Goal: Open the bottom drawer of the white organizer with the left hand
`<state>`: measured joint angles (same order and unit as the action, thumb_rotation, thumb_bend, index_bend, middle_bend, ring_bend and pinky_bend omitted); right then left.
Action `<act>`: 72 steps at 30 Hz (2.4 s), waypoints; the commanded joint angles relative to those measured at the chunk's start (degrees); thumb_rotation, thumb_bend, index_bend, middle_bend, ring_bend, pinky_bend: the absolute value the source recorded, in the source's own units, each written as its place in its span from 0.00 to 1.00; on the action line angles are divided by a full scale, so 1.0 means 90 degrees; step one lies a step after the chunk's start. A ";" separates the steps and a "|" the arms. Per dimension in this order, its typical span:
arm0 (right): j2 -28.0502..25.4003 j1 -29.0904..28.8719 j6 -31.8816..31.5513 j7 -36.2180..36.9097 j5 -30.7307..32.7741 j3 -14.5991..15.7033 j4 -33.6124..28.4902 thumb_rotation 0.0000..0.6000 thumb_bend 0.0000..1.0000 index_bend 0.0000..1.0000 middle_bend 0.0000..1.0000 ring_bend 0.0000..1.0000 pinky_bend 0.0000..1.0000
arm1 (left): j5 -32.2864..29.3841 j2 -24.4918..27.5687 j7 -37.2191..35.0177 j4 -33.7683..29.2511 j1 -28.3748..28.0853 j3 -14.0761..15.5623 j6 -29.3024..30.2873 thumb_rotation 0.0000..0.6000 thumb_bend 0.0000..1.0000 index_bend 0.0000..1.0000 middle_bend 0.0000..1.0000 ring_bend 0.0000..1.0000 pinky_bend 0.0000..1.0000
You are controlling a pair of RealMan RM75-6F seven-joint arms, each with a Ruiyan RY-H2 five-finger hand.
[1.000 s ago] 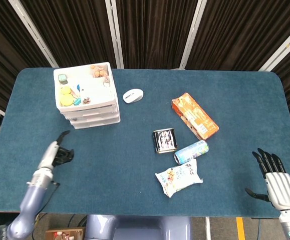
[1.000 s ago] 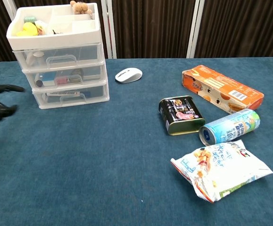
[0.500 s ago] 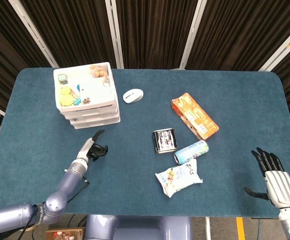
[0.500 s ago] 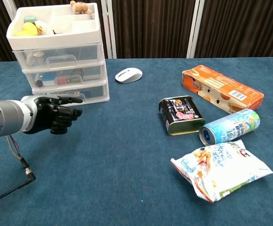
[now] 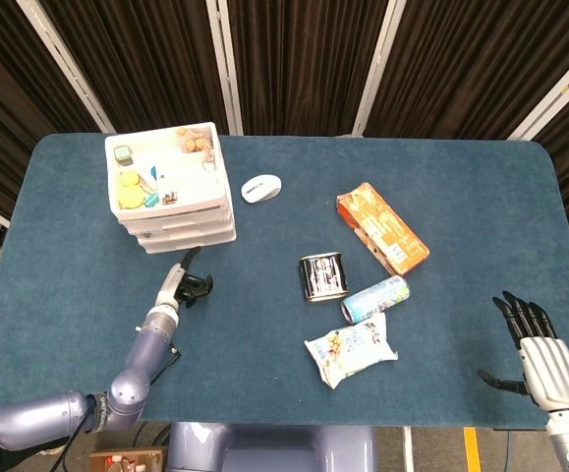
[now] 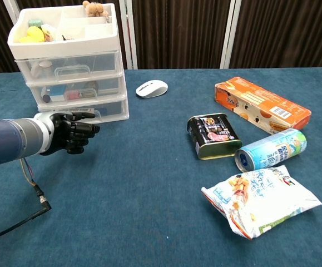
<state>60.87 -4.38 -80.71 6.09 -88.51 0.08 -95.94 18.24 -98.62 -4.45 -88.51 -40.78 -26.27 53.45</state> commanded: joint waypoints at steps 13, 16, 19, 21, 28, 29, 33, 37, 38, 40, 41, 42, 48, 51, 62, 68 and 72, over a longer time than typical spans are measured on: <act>-0.0039 -0.0011 0.0010 0.0084 0.0003 0.0000 -0.0041 1.00 0.11 0.00 0.00 0.00 0.02 | -0.0462 -0.0401 0.0040 0.0661 -0.0291 -0.0254 -0.0215 1.00 0.58 0.03 0.98 0.94 0.91; -0.0044 -0.0009 0.0002 0.0070 0.0002 0.0000 -0.0046 1.00 0.11 0.00 0.00 0.00 0.02 | -0.0372 -0.0463 -0.0045 0.0715 -0.0267 -0.0319 -0.0153 1.00 0.58 0.03 0.98 0.94 0.91; -0.0051 -0.0002 0.0001 0.0078 0.0009 0.0006 -0.0070 1.00 0.11 0.00 0.00 0.00 0.02 | -0.0394 -0.0527 -0.0070 0.0796 -0.0272 -0.0374 -0.0120 1.00 0.58 0.03 0.98 0.94 0.91; -0.0050 -0.0001 0.0006 0.0075 0.0013 0.0009 -0.0075 1.00 0.11 0.00 0.00 0.00 0.02 | -0.0404 -0.0574 -0.0067 0.0861 -0.0280 -0.0391 -0.0112 1.00 0.58 0.03 0.98 0.94 0.91; -0.0048 0.0004 -0.0014 0.0050 0.0059 -0.0019 -0.0102 1.00 0.11 0.00 0.00 0.00 0.02 | -0.0332 -0.0766 -0.0107 0.1121 -0.0306 -0.0465 -0.0101 1.00 0.58 0.03 0.98 0.94 0.91; -0.0047 0.0006 -0.0015 0.0046 0.0066 -0.0022 -0.0107 1.00 0.11 0.00 0.00 0.00 0.02 | -0.0314 -0.0793 -0.0119 0.1152 -0.0309 -0.0484 -0.0092 1.00 0.58 0.03 0.98 0.94 0.91; -0.0036 0.0017 -0.0026 0.0040 0.0068 -0.0016 -0.0107 1.00 0.11 0.00 0.00 0.00 0.02 | -0.0281 -0.0871 -0.0110 0.1240 -0.0321 -0.0526 -0.0076 1.00 0.58 0.03 0.98 0.94 0.91; -0.0029 0.0022 -0.0042 0.0042 0.0051 -0.0014 -0.0110 1.00 0.11 0.00 0.00 0.00 0.02 | -0.0221 -0.0933 -0.0111 0.1295 -0.0328 -0.0581 -0.0050 1.00 0.58 0.03 0.98 0.94 0.91; -0.0031 0.0021 -0.0040 0.0039 0.0049 -0.0011 -0.0114 1.00 0.11 0.00 0.00 0.00 0.02 | -0.0210 -0.0943 -0.0108 0.1311 -0.0336 -0.0593 -0.0048 1.00 0.58 0.03 0.98 0.94 0.91; -0.0039 0.0020 -0.0035 0.0031 0.0040 -0.0005 -0.0127 1.00 0.11 0.00 0.00 0.00 0.02 | -0.0199 -0.0974 -0.0106 0.1346 -0.0354 -0.0629 -0.0048 1.00 0.58 0.03 0.98 0.94 0.91; -0.0042 0.0020 -0.0037 0.0031 0.0037 -0.0005 -0.0132 1.00 0.11 0.00 0.00 0.00 0.02 | -0.0201 -0.0985 -0.0108 0.1349 -0.0355 -0.0641 -0.0045 1.00 0.58 0.03 0.98 0.94 0.91; -0.0043 0.0021 -0.0037 0.0033 0.0037 -0.0004 -0.0133 1.00 0.11 0.00 0.00 0.00 0.02 | -0.0203 -0.0998 -0.0115 0.1335 -0.0348 -0.0656 -0.0032 1.00 0.58 0.03 0.98 0.94 0.91; -0.0035 0.0023 -0.0038 0.0052 0.0034 -0.0002 -0.0120 1.00 0.11 0.00 0.00 0.00 0.02 | -0.0084 -0.0950 -0.0165 0.1002 -0.0154 -0.0607 0.0098 1.00 0.59 0.03 0.98 0.94 0.91; -0.0041 0.0026 -0.0047 0.0039 0.0020 0.0003 -0.0136 1.00 0.11 0.00 0.00 0.00 0.02 | 0.0036 -0.0913 -0.0173 0.0951 -0.0084 -0.0589 0.0163 1.00 0.59 0.03 0.98 0.94 0.91; -0.0033 0.0026 -0.0027 0.0032 0.0043 0.0004 -0.0143 1.00 0.11 0.00 0.00 0.00 0.02 | 0.0001 -0.0904 -0.0143 0.1152 -0.0013 -0.0646 0.0061 1.00 0.59 0.03 0.98 0.94 0.91; -0.0049 0.0021 -0.0019 0.0050 0.0050 -0.0001 -0.0156 1.00 0.11 0.00 0.00 0.00 0.02 | -0.0024 -0.0993 -0.0100 0.1338 -0.0098 -0.0718 -0.0017 1.00 0.59 0.03 0.98 0.94 0.91; -0.0048 0.0024 -0.0022 0.0075 0.0045 0.0002 -0.0147 1.00 0.11 0.00 0.00 0.00 0.02 | -0.0065 -0.1038 -0.0078 0.1440 -0.0152 -0.0768 -0.0107 1.00 0.59 0.03 0.98 0.94 0.91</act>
<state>60.44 -4.17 -80.91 6.77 -88.11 0.09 -97.27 17.79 -107.83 -5.11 -75.71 -42.04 -33.03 52.69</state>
